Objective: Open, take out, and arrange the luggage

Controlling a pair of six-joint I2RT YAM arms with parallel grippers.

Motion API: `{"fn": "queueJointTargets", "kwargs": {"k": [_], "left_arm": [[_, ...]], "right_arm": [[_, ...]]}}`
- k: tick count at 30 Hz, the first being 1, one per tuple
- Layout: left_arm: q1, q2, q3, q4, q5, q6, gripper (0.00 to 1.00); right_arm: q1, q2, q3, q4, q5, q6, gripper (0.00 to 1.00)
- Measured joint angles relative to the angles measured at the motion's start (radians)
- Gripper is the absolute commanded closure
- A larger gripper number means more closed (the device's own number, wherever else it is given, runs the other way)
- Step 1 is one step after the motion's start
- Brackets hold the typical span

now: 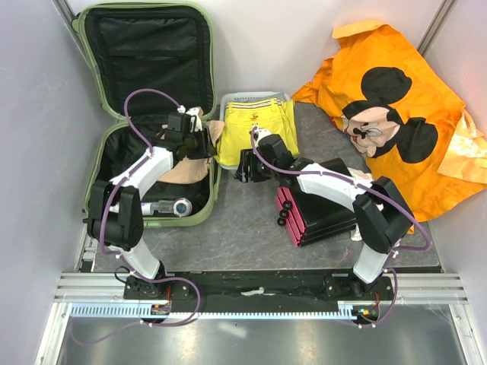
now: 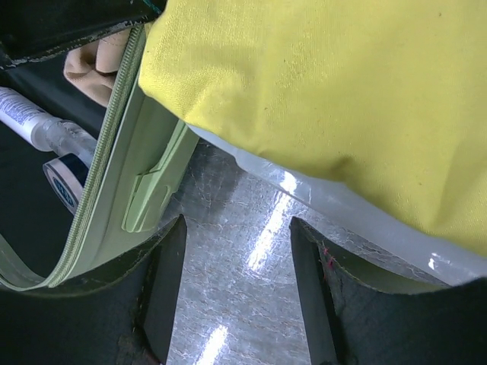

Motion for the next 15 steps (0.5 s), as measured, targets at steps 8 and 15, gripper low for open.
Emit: {"fn": "queueJointTargets", "kwargs": {"k": [8,15], "left_arm": [[-0.003,-0.048,-0.059,0.051,-0.032,0.0,0.43],[-0.002,-0.103,-0.098,0.072,-0.043,0.0,0.46]], "right_arm": [[0.0,0.0,-0.009,0.002,-0.006,0.004,0.36],[0.0,0.0,-0.026,0.001,-0.011,0.015,0.36]]}}
